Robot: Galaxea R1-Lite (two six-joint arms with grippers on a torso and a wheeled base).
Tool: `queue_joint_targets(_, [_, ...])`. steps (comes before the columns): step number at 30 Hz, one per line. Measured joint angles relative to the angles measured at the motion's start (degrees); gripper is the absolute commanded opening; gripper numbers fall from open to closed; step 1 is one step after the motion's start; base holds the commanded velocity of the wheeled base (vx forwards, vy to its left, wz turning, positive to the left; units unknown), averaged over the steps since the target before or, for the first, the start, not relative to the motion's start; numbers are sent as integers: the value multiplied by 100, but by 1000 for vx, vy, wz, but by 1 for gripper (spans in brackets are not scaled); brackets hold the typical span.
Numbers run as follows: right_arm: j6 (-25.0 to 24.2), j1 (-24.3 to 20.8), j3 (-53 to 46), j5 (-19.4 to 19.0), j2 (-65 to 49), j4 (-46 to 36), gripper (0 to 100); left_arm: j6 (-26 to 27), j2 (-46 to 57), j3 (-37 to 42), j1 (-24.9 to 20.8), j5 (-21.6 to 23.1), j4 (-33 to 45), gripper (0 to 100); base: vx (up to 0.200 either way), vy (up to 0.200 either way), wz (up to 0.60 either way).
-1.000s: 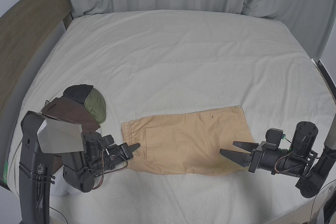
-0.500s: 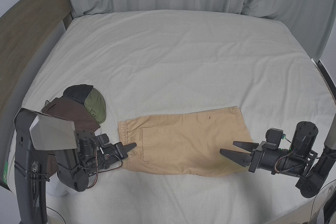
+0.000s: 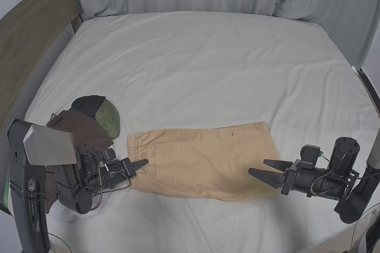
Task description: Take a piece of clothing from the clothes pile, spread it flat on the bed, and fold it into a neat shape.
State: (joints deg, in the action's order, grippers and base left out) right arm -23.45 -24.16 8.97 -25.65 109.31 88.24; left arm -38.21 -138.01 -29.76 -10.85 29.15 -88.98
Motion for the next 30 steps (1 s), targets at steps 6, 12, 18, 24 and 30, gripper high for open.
queue_joint_targets(6, [0,0,0,0,0,-2,100,0,61,40,162,90,2,0,0,0,0])
queue_joint_targets(12, [0,10,-7,0,0,0,100,16,99,57,358,332,2,0,0,0,0])
queue_joint_targets(18, [0,11,-5,1,0,0,100,20,162,121,573,594,0,0,0,0,0])
queue_joint_targets(24, [0,13,-7,0,-2,0,100,238,190,179,716,739,0,0,0,0,0])
queue_joint_targets(30, [0,13,-7,1,-2,4,100,407,199,190,779,772,0,0,0,0,0])
